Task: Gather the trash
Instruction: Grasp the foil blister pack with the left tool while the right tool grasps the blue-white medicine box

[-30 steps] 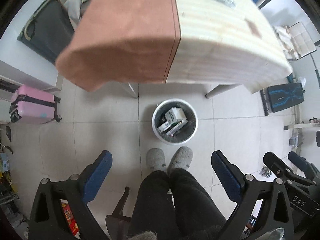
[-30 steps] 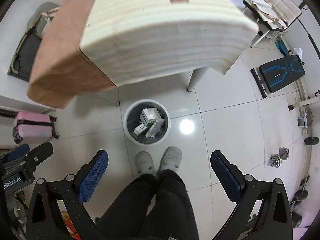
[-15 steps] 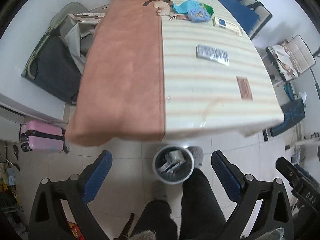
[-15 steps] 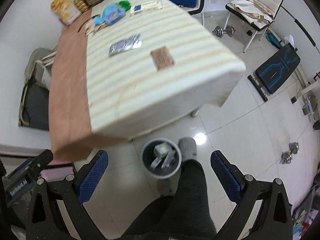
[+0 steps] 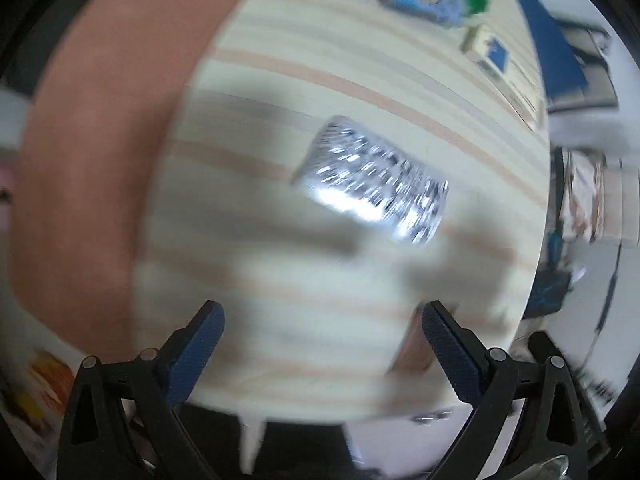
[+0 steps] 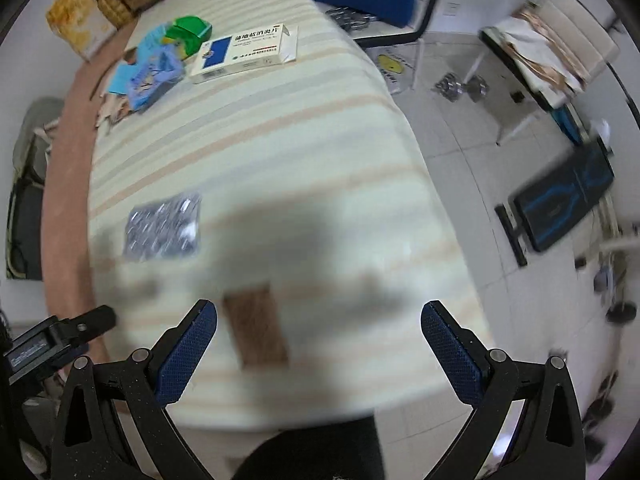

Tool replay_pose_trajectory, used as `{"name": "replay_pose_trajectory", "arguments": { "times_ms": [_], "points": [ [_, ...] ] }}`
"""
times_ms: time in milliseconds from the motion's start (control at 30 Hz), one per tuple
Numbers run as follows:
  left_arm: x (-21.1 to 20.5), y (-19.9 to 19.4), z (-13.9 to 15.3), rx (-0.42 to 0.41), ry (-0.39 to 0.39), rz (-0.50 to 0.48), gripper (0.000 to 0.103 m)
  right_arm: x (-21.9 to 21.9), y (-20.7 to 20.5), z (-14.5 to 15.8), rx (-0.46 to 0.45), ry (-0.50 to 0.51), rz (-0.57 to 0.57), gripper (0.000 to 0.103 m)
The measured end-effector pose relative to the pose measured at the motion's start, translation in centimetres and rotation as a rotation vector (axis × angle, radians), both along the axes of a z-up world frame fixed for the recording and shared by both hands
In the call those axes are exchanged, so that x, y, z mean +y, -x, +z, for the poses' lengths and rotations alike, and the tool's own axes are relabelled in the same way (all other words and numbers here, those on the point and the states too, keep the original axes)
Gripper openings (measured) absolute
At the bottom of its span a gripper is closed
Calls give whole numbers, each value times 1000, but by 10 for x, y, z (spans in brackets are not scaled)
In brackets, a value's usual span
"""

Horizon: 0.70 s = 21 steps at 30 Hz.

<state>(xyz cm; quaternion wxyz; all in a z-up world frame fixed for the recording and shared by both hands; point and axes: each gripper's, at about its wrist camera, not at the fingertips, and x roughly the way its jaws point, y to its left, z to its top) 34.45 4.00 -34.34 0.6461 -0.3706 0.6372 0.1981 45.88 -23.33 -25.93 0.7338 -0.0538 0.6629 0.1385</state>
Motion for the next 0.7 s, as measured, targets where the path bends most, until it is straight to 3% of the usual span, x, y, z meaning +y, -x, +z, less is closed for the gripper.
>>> {"name": "replay_pose_trajectory", "arguments": {
  "times_ms": [167, 333, 400, 600, 700],
  "points": [
    [18, -45, -31, 8, 122, 214, 100, 27, -75, -22, 12, 58, 178, 103],
    [30, -65, -38, 86, 75, 362, 95, 81, -146, -31, -1, 119, 448, 103],
    [28, -67, -37, 110, 52, 359, 94, 104, -168, -34, -21, 147, 546, 103],
    [10, -78, -34, 168, -32, 220, 89, 176, -214, -58, -56, 241, 799, 103],
    [9, -79, -29, 174, -85, 160, 81, 205, -225, -70, -63, 263, 889, 103]
  ]
}}
